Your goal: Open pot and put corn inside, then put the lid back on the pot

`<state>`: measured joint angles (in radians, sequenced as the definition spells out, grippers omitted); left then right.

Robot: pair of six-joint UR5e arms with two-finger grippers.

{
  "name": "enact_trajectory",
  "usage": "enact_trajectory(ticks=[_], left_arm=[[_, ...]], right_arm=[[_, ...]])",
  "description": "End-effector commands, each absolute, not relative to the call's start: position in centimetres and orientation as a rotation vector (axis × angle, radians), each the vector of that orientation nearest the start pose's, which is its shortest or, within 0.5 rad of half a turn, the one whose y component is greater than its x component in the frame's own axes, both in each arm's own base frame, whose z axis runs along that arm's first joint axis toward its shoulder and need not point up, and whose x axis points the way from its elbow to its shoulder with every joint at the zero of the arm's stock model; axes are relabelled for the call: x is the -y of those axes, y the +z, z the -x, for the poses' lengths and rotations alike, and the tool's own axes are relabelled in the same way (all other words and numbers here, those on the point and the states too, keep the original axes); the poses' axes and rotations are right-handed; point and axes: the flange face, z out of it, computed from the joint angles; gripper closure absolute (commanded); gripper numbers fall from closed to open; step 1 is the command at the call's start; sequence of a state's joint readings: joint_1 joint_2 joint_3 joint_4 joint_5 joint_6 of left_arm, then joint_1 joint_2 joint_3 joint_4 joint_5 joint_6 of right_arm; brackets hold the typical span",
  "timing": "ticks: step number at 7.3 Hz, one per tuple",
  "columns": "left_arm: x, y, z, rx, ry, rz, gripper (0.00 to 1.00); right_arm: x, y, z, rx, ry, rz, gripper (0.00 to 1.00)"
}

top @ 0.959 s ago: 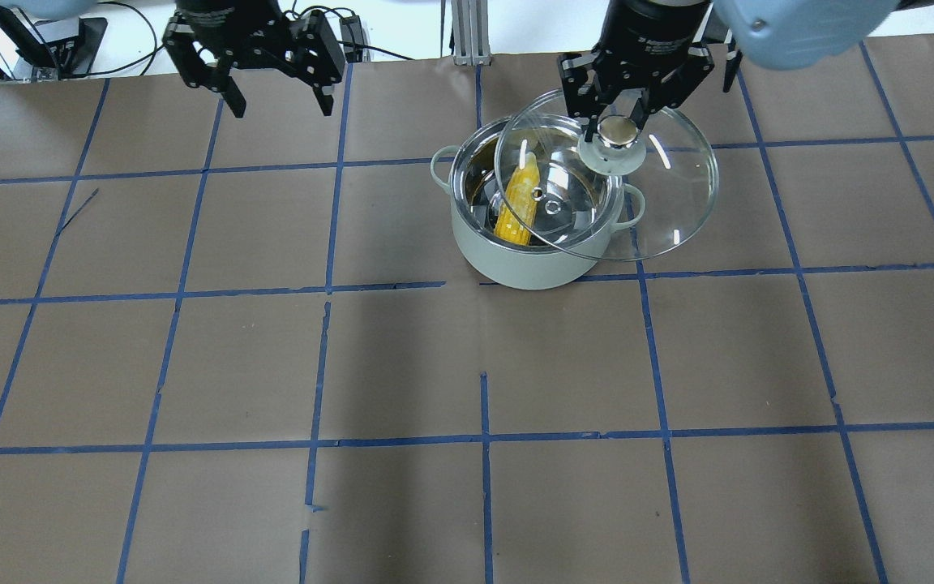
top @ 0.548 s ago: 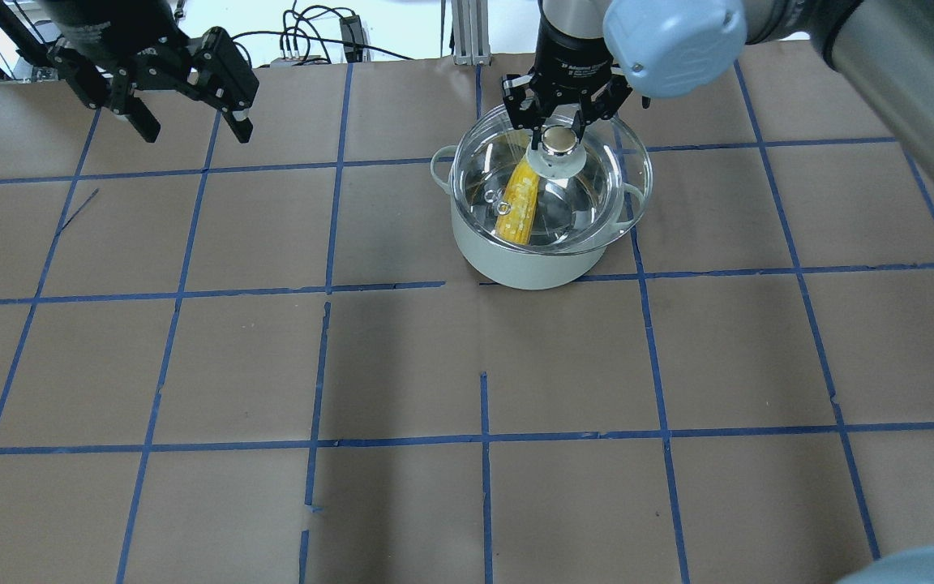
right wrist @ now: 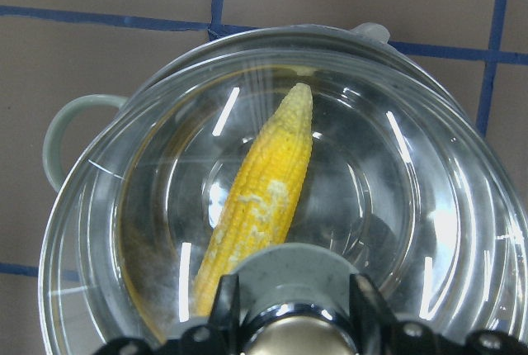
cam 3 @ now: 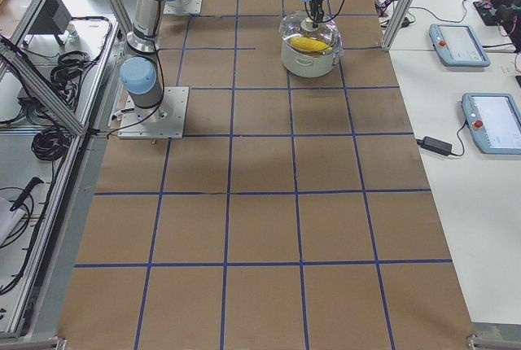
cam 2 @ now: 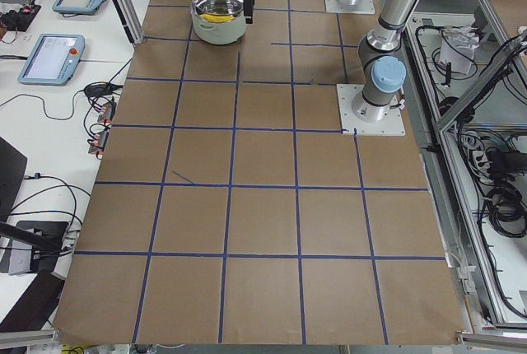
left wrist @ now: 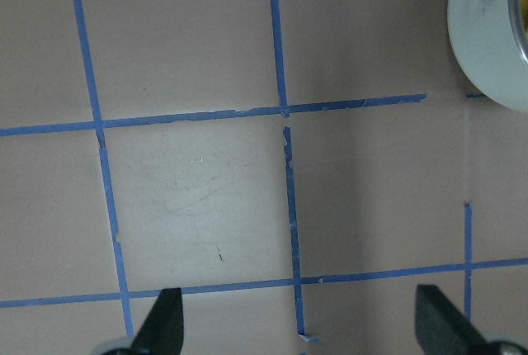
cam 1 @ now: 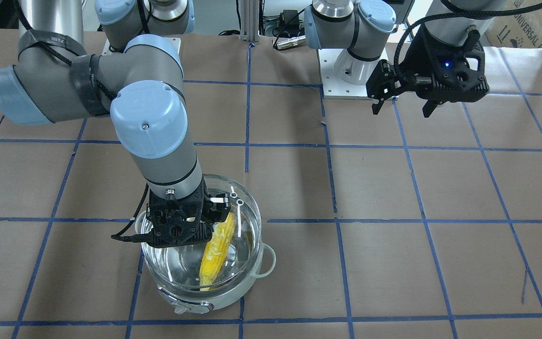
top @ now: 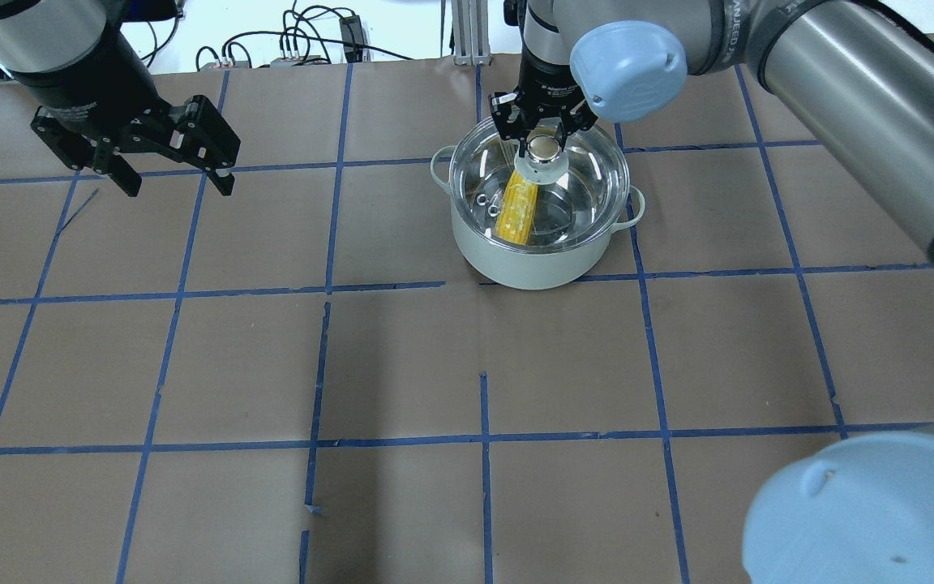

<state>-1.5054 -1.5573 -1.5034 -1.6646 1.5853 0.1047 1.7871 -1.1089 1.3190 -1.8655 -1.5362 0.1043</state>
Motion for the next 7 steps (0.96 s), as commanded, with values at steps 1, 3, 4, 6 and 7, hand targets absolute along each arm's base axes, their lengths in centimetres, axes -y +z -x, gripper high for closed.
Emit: enact_trajectory(ticks=[1,3,4,6,7], left_arm=[[49.51,51.17,9.57,-3.121,0.036,-0.055,0.00],[49.67,50.90,9.62,-3.120,0.041,-0.018,0.00],[50.14,51.11,9.56,-3.115,-0.020,0.007,0.00],[50.11,50.64,9.61,-3.119,-0.022,0.050,0.00],[50.02,50.42,9.60,-3.116,-0.018,0.105,0.00]], right_arm=[[63.99,36.67,-28.07,-3.083,-0.139,0.175,0.69],[64.17,36.53,-28.09,-3.082,-0.160,0.176,0.69],[64.17,36.53,-28.09,-3.082,-0.160,0.176,0.69],[64.47,35.70,-28.00,-3.089,-0.145,0.173,0.69],[64.50,35.70,-27.90,-3.099,-0.148,0.173,0.69]])
